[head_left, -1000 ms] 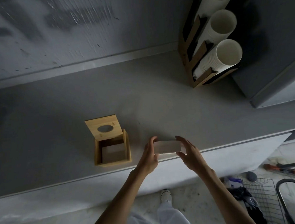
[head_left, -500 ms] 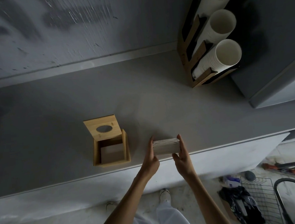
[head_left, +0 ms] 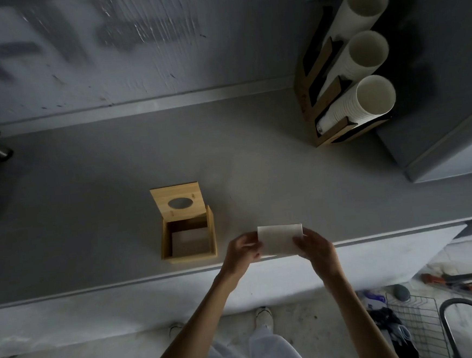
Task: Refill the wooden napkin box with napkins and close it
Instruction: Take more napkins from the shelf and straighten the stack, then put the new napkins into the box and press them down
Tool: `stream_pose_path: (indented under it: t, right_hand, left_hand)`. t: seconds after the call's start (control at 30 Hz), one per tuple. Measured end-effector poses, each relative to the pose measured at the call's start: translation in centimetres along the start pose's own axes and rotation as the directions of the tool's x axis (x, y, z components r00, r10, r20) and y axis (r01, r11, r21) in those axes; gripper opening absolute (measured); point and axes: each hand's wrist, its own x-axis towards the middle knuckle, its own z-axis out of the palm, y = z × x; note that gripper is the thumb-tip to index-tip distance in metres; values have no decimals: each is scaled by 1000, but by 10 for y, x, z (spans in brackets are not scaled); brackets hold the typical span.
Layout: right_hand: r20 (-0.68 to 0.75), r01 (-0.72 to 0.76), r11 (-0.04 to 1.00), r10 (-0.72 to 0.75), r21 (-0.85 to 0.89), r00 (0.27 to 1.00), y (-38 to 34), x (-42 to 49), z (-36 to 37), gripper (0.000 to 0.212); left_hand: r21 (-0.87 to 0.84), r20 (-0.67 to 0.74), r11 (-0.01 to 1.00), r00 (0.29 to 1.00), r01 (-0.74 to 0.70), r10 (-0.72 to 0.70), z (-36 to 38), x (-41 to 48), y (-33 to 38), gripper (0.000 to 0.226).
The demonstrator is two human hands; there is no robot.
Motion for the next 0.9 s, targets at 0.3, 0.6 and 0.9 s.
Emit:
stream_pose_path:
  t: [0.3, 0.6, 0.9]
  right_hand:
    - [-73, -122, 989, 129, 87, 989, -20, -33, 4, 15]
    - [-261, -99, 993, 114, 67, 959, -29, -100, 65, 24]
    - [-35, -3, 992, -2, -127, 999, -56, -83, 178, 22]
  left_hand:
    - [-109, 45, 983, 989, 146, -142, -12, -21, 19, 30]
    - [80, 54, 994, 995, 76, -80, -62, -64, 30, 16]
    - [108, -166, 994, 986, 30, -12, -173, -79, 49, 15]
